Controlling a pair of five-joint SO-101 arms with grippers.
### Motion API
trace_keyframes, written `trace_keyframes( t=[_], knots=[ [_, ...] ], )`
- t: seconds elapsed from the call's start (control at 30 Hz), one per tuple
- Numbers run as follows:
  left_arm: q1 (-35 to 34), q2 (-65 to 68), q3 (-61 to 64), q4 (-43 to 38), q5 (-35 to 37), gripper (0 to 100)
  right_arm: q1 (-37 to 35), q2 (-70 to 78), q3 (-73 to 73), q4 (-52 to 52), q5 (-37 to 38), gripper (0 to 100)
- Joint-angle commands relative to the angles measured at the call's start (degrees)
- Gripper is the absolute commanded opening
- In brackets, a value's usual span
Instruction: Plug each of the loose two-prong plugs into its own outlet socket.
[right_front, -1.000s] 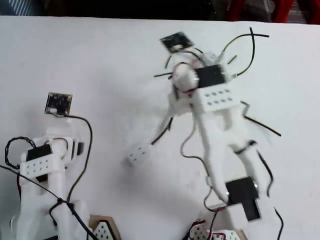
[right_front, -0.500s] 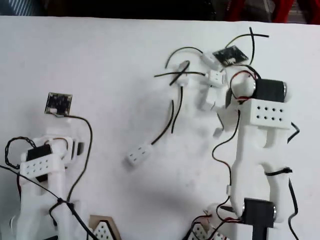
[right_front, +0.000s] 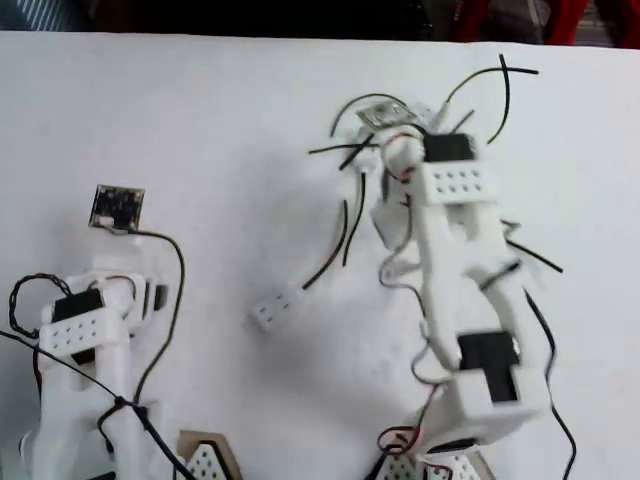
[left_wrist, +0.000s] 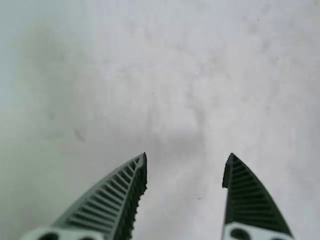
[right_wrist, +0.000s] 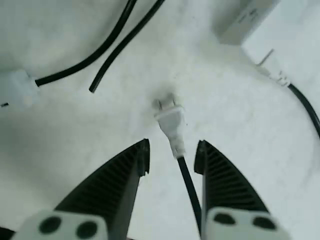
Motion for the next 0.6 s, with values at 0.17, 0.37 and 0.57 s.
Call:
trace_keyframes(
  t=[0.17, 0.37, 0.57],
  knots=[
    [-0.5, -1.5, -0.2, -0.6, -0.6, 25, -6.3, 14.2, -28.0, 0.0, -4.4, 13.9],
    [-0.5, -1.5, -0.2, -0.6, -0.6, 25, -4.1, 18.2, -33.3, 7.4, -6.7, 11.5],
    [-0.5, -1.5, -0.2, -0.6, -0.6, 25, -0.2, 14.8, -23.6, 7.3, -6.4, 7.4]
  ],
)
